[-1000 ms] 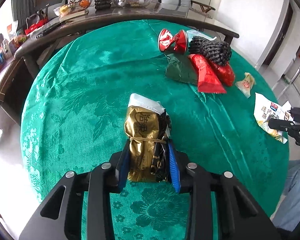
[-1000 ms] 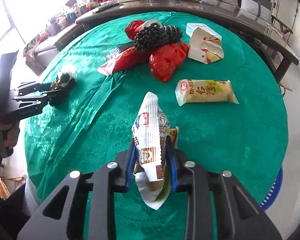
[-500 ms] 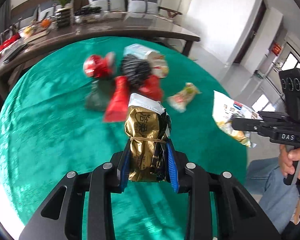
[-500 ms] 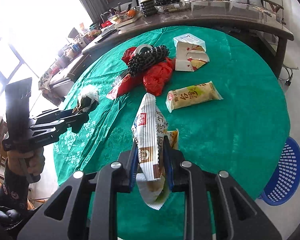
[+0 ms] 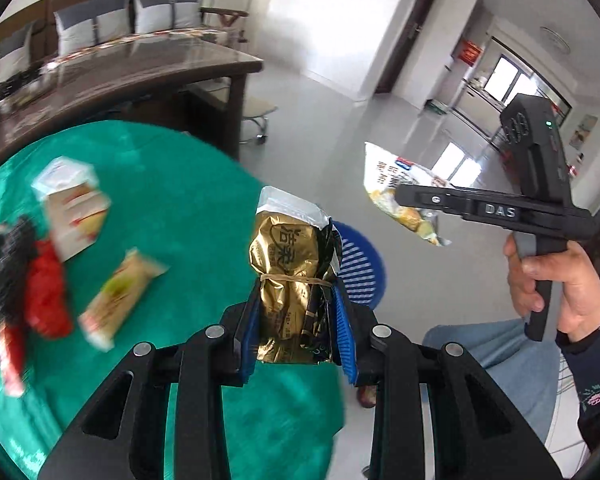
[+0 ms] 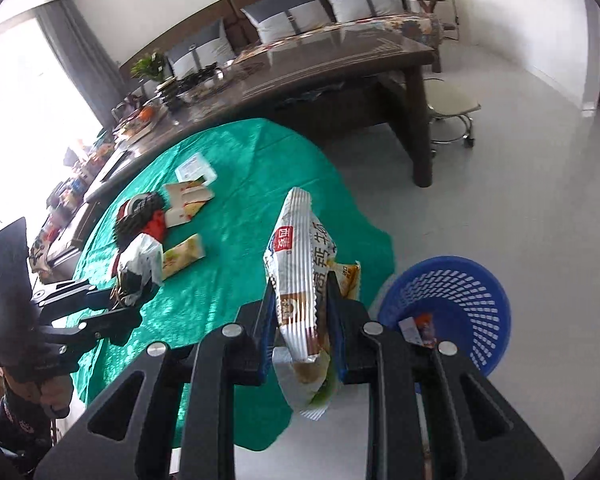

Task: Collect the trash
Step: 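Carry the gold package and white snack packet over the blue wastebasket, then open the left tool to drop the gold package while the right tool releases its packet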

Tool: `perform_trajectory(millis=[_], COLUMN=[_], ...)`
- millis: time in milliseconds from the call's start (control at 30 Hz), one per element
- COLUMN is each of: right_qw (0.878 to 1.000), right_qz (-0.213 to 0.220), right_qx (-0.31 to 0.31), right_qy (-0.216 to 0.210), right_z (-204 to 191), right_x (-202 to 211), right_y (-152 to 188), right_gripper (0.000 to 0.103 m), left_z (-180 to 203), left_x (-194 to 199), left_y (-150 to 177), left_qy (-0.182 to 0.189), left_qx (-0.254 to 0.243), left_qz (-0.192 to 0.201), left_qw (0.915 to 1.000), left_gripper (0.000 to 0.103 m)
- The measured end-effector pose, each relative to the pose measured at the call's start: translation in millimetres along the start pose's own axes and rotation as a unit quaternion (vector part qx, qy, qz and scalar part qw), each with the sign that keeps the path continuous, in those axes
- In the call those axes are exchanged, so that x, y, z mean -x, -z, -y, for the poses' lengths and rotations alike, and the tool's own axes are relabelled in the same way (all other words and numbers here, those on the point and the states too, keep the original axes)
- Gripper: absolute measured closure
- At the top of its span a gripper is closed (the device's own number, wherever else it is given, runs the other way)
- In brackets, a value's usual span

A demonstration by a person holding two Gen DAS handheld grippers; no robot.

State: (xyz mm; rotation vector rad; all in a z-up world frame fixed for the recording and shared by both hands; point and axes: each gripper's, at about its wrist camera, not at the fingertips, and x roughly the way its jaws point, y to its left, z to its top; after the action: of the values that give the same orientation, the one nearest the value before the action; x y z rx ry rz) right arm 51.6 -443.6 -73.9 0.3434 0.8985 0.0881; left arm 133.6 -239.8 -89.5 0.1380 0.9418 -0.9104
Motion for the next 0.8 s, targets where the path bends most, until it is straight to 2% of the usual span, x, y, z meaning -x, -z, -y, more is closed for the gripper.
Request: perform_trajectory(millis=[233,433,567,800], right_qw=[0.996,0.990,0.987,0.985], right_qz=[-0.001,-0.003,-0.015,-0.017], right_qx=[-0.072,-0.129,-0.153,-0.162], right_qy=[0.045,0.055,0.053,0.050], right_z=[97.3,157.6,181.8,198.9], right_x=[-5.8,-24.7,-36.2,-43.4], right_y=[-3.0,9.1,14.4,11.6], right_gripper=[0.081,0.081,0.081,0.081], left_z=[56.8,81.1,88.9,90.8], left_x=[-81.9,-149.2,-186.8,-229.8], left_y=[-31.9,-46.8,-47.8,-50.2], left_qy=[0.025,0.023,0.023,0.020], left_qx=[-0.016,-0.025,-0.029,-0.032], left_qz=[-0.035,-0.061,-0.076,-0.096], left_qw=[0.9990,0.9976,0.9964,0.9946], left_gripper=[0.070,0.070,0.069,0.068])
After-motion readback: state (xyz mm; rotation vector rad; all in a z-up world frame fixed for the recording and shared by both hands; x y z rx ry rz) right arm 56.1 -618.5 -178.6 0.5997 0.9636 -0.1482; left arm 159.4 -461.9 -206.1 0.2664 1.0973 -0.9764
